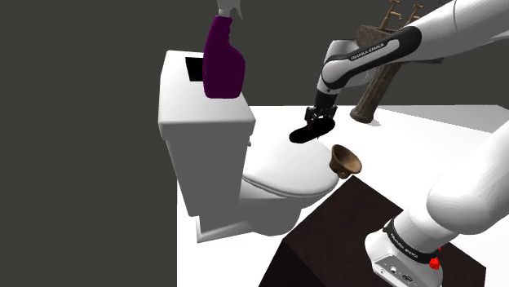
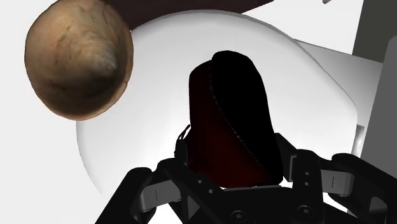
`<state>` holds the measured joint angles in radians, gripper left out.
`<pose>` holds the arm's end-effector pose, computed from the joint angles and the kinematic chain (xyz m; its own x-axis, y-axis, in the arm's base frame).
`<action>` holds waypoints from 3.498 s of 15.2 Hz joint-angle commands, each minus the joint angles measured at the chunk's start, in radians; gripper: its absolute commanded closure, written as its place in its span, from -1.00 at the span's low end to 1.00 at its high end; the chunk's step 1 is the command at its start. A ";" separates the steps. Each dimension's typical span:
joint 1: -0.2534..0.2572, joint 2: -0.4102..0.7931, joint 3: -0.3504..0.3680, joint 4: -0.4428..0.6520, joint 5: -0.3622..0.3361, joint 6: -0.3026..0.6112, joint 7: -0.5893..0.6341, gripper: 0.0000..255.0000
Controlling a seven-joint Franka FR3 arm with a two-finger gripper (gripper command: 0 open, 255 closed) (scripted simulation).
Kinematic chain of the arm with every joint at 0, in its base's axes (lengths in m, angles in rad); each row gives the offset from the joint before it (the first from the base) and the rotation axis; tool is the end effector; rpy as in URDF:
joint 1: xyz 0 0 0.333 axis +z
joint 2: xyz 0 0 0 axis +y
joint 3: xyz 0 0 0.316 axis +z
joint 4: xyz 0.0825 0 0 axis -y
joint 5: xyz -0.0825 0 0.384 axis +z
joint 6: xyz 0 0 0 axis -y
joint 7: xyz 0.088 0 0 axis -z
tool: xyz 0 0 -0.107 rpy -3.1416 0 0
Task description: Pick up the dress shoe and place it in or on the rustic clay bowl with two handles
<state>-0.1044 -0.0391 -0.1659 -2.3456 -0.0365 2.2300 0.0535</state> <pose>0.4716 -0.1318 0.3418 0.9523 -0.2955 -0.0759 -0.2945 -0.9553 0.0247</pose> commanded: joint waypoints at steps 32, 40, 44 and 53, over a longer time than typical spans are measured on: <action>-0.177 -0.059 -0.229 -0.281 -0.105 0.239 -0.313 1.00; -0.177 -0.061 -0.229 -0.281 -0.106 0.237 -0.312 -1.00; -0.176 -0.061 -0.229 -0.280 -0.106 0.236 -0.312 -1.00; -0.181 -0.171 -0.213 -0.234 -0.135 0.083 -0.287 -1.00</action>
<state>-0.2854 -0.2084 -0.3791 -2.5796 -0.1714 2.3161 -0.2339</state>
